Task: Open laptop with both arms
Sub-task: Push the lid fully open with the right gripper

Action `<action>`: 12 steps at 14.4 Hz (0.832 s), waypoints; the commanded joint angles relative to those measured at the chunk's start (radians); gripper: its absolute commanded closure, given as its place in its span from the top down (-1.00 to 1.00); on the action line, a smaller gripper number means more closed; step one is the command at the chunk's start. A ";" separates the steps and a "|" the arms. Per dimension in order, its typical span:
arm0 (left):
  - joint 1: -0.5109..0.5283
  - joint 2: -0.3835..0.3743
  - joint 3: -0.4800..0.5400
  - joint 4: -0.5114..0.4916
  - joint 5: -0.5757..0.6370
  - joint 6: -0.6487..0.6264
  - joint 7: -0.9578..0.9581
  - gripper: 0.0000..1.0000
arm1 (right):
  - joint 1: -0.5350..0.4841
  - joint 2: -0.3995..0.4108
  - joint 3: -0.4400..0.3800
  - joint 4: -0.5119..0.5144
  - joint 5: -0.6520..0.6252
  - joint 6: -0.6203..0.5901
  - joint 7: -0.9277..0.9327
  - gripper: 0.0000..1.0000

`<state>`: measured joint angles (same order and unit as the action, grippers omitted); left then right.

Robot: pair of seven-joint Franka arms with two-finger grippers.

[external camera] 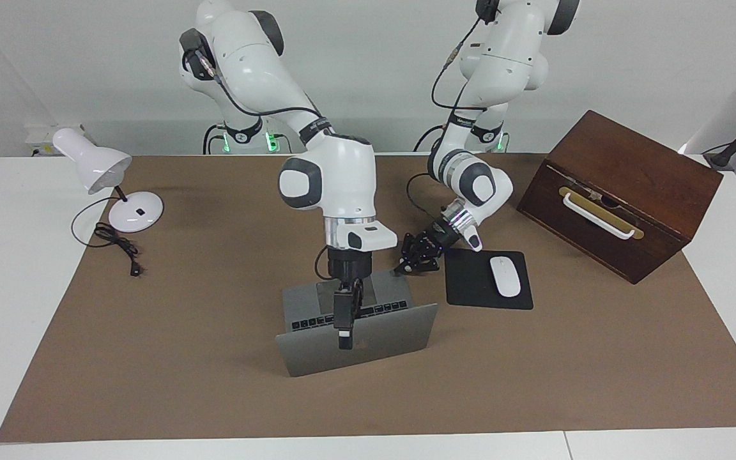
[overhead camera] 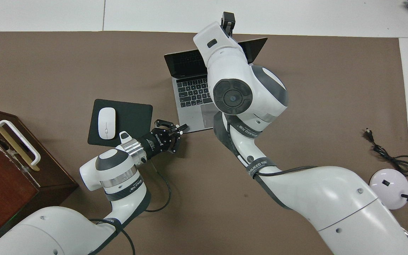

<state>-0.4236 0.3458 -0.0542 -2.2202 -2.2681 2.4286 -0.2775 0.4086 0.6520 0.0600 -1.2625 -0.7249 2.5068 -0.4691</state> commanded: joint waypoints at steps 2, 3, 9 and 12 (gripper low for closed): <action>0.003 0.082 0.001 0.028 -0.019 0.024 0.041 -1.00 | 0.007 -0.054 0.012 -0.012 0.027 -0.146 0.012 1.00; 0.003 0.082 0.001 0.028 -0.019 0.026 0.043 -1.00 | 0.019 -0.063 0.012 -0.015 0.027 -0.170 0.014 1.00; 0.005 0.078 0.001 0.036 -0.008 0.027 0.043 -1.00 | 0.026 -0.158 0.012 -0.084 0.082 -0.285 0.099 1.00; 0.005 0.072 0.002 0.037 -0.007 0.032 0.041 -1.00 | 0.026 -0.209 0.012 -0.092 0.160 -0.360 0.153 1.00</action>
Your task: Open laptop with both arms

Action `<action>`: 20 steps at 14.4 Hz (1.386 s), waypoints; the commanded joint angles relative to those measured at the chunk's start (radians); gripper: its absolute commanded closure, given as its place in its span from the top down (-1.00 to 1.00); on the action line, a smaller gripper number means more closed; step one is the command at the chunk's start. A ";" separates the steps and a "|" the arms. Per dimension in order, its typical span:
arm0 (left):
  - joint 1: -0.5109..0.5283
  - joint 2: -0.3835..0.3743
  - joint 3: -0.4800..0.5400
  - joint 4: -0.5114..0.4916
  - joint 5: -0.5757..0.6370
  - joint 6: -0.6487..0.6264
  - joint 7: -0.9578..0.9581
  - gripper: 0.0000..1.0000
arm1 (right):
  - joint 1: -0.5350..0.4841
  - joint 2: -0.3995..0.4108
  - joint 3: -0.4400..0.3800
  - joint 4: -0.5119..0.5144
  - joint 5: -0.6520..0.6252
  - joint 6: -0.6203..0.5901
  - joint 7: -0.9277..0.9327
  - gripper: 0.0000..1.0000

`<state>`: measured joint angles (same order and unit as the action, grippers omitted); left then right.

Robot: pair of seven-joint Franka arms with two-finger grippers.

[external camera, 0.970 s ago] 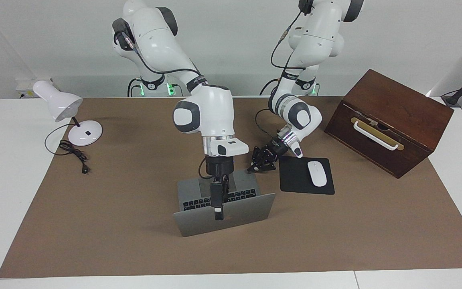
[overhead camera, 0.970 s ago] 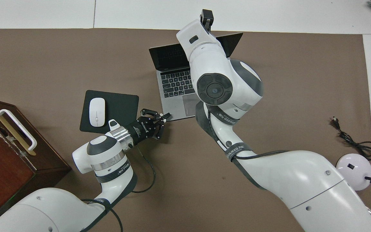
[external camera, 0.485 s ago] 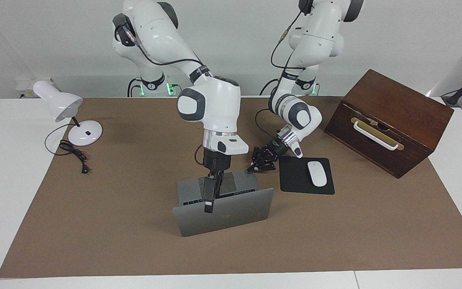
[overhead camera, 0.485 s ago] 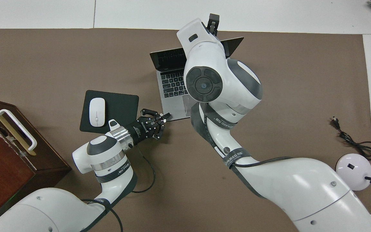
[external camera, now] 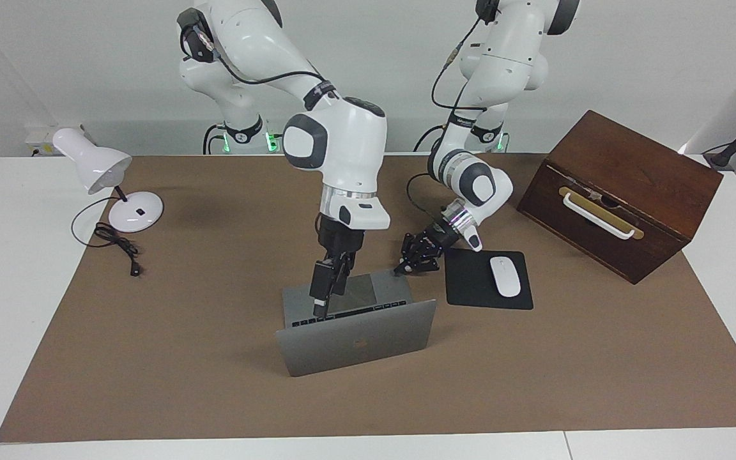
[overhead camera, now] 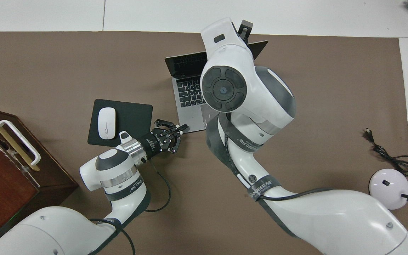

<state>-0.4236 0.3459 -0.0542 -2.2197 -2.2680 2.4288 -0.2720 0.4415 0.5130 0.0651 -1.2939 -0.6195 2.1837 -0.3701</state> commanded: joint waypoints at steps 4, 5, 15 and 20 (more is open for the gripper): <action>0.034 0.035 -0.001 0.080 0.069 0.108 -0.002 -1.00 | -0.012 -0.129 0.005 -0.054 0.148 -0.145 0.155 1.00; 0.034 0.022 -0.001 0.089 0.097 0.111 -0.024 -1.00 | -0.015 -0.146 0.005 -0.054 0.161 -0.171 0.189 1.00; 0.062 -0.030 0.008 0.133 0.226 0.148 -0.070 -1.00 | -0.154 -0.304 -0.005 -0.058 0.371 -0.447 0.399 1.00; 0.092 -0.019 0.007 0.216 0.463 0.154 -0.130 -1.00 | -0.222 -0.361 -0.005 -0.061 0.403 -0.551 0.500 1.00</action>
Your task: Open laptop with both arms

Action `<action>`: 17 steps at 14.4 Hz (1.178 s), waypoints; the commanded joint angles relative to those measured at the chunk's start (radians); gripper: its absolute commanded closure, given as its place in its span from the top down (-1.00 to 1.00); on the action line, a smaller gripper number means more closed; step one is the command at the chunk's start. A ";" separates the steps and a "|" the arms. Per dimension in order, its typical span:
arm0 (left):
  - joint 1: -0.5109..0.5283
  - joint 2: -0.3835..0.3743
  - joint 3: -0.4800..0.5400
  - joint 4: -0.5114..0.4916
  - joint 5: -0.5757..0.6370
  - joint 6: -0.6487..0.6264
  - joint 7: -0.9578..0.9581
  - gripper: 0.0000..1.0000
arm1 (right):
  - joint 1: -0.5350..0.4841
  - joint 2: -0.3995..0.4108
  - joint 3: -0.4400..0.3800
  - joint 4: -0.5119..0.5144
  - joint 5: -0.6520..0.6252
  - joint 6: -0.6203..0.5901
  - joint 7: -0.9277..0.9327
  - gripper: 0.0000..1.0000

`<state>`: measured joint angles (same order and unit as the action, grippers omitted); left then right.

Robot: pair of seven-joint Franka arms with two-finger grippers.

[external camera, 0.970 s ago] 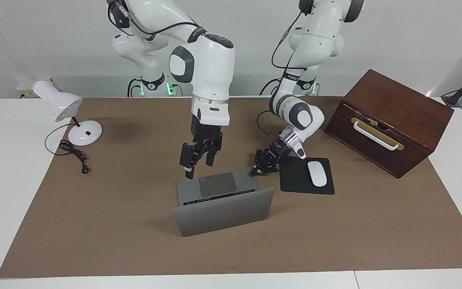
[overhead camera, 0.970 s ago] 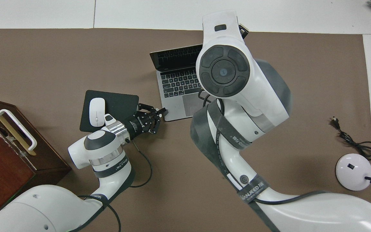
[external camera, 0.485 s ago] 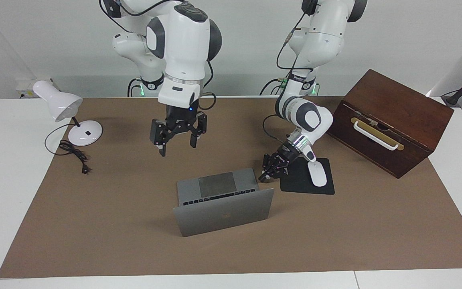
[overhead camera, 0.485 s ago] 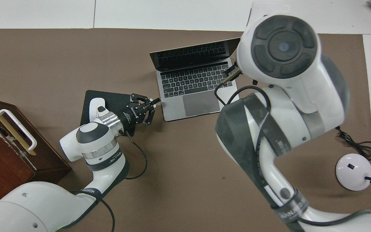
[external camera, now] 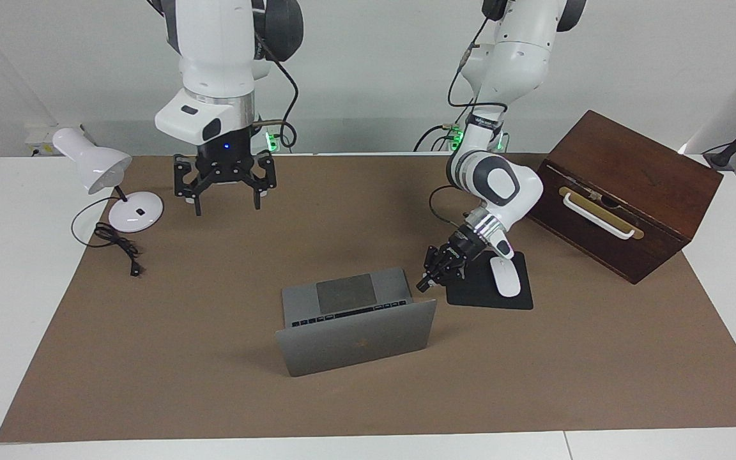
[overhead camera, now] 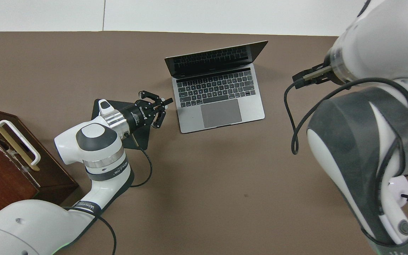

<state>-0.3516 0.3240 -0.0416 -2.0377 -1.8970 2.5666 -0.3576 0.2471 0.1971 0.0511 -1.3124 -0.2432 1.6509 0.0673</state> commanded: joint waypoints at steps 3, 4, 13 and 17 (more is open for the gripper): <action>0.025 0.012 -0.003 0.088 0.266 0.018 -0.089 -1.00 | -0.057 -0.068 0.010 -0.042 0.030 -0.065 0.107 1.00; 0.045 0.016 -0.003 0.108 0.316 0.015 -0.104 -1.00 | -0.064 -0.073 0.010 -0.042 0.031 -0.081 0.124 1.00; 0.152 0.084 -0.003 0.286 0.864 -0.057 -0.116 -1.00 | -0.138 -0.110 0.007 -0.042 0.168 -0.145 0.192 1.00; 0.174 0.119 0.005 0.376 1.126 -0.124 -0.116 -1.00 | -0.167 -0.117 0.009 -0.042 0.197 -0.154 0.186 1.00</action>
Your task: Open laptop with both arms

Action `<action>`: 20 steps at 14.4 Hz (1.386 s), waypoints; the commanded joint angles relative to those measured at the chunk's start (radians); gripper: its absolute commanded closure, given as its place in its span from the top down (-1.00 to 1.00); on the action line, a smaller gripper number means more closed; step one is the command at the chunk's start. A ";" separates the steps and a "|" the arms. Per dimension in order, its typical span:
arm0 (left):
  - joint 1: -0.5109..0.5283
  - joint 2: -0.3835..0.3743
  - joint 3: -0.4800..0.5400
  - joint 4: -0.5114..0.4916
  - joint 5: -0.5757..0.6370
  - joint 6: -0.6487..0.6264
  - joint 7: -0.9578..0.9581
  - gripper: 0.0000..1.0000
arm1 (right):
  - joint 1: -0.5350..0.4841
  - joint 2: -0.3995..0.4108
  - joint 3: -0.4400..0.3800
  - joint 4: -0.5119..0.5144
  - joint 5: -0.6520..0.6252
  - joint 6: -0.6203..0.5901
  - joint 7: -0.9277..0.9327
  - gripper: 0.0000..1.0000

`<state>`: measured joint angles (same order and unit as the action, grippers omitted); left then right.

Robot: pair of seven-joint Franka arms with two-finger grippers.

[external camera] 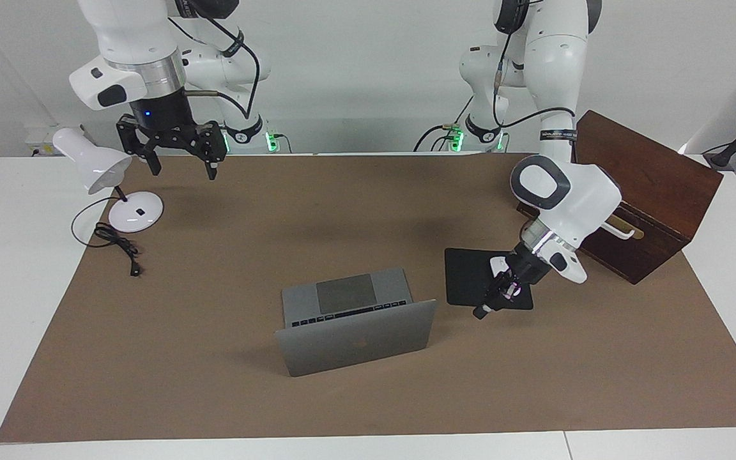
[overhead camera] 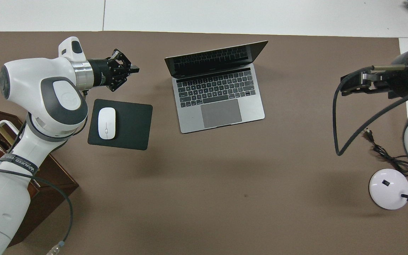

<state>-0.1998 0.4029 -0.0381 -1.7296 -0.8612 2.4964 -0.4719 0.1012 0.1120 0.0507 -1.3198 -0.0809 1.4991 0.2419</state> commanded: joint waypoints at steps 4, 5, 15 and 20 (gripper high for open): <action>0.066 0.083 0.014 0.223 0.352 -0.238 0.004 -1.00 | -0.023 -0.044 0.009 -0.035 0.039 -0.003 0.008 1.00; 0.068 0.083 0.017 0.235 0.402 -0.260 0.006 -1.00 | -0.026 -0.046 0.008 -0.036 0.039 -0.003 0.005 1.00; 0.086 -0.036 0.064 0.298 0.703 -0.621 0.012 -1.00 | -0.057 -0.139 0.003 -0.119 0.056 0.004 -0.130 1.00; 0.094 -0.153 0.072 0.292 0.749 -0.879 0.028 -1.00 | -0.048 -0.208 -0.051 -0.289 0.093 0.136 -0.119 1.00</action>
<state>-0.1122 0.3009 0.0342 -1.4177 -0.1351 1.6993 -0.4637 0.0675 -0.0202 -0.0033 -1.4694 -0.0156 1.5497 0.1340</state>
